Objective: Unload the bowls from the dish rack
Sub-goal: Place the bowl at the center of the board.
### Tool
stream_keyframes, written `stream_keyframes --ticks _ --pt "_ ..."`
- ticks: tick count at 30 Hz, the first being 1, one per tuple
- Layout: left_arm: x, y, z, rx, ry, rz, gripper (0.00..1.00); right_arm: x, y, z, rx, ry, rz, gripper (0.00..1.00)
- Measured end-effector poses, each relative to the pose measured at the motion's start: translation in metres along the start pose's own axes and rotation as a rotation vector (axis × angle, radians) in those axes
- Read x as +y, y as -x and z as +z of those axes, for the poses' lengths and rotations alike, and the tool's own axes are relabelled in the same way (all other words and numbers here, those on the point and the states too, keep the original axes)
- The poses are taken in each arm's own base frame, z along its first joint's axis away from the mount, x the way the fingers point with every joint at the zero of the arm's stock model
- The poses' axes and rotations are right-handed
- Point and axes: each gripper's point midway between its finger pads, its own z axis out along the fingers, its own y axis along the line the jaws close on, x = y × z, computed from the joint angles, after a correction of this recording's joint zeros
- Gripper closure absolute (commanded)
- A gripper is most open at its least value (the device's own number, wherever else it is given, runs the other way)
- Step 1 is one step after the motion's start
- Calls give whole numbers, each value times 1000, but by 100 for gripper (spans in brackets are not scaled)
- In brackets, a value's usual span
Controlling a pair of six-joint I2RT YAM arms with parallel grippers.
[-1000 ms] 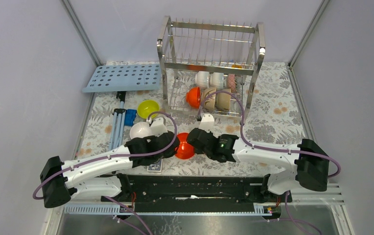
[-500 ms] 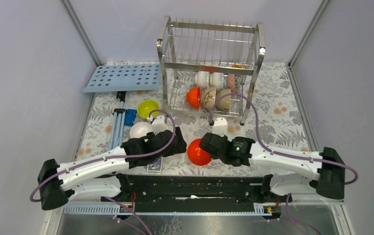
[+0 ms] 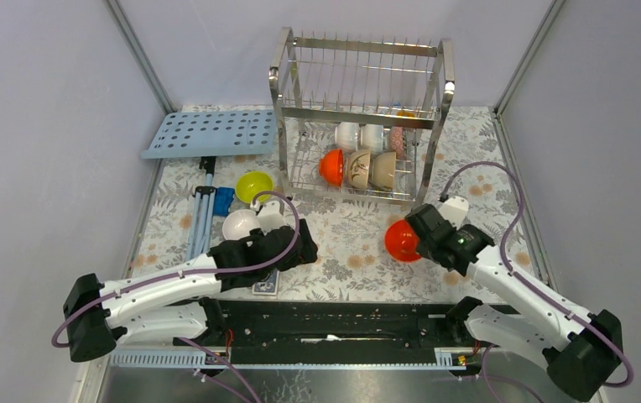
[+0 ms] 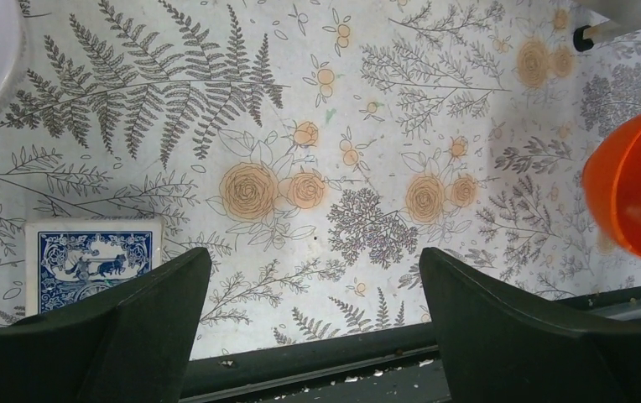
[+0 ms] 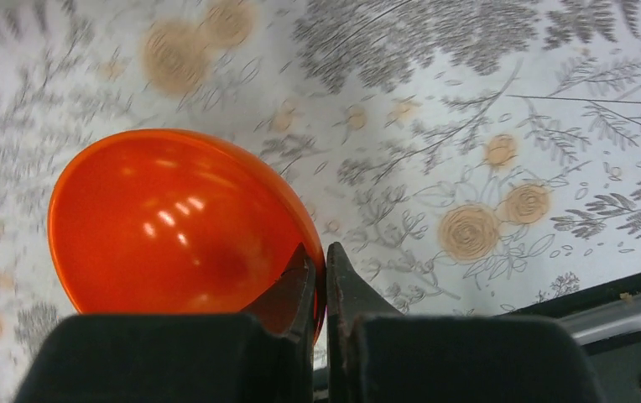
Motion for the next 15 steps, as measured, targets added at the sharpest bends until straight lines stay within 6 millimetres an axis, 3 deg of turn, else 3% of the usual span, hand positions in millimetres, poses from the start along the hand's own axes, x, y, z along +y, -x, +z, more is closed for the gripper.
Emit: stream_keyframes --ticks 5,15 --pt "1 -1 2 2 6 4 1 -31 26 18 -19 -103 171 100" --pt "-3 6 4 -17 -17 48 1 -127 75 39 -116 -345 581 100"
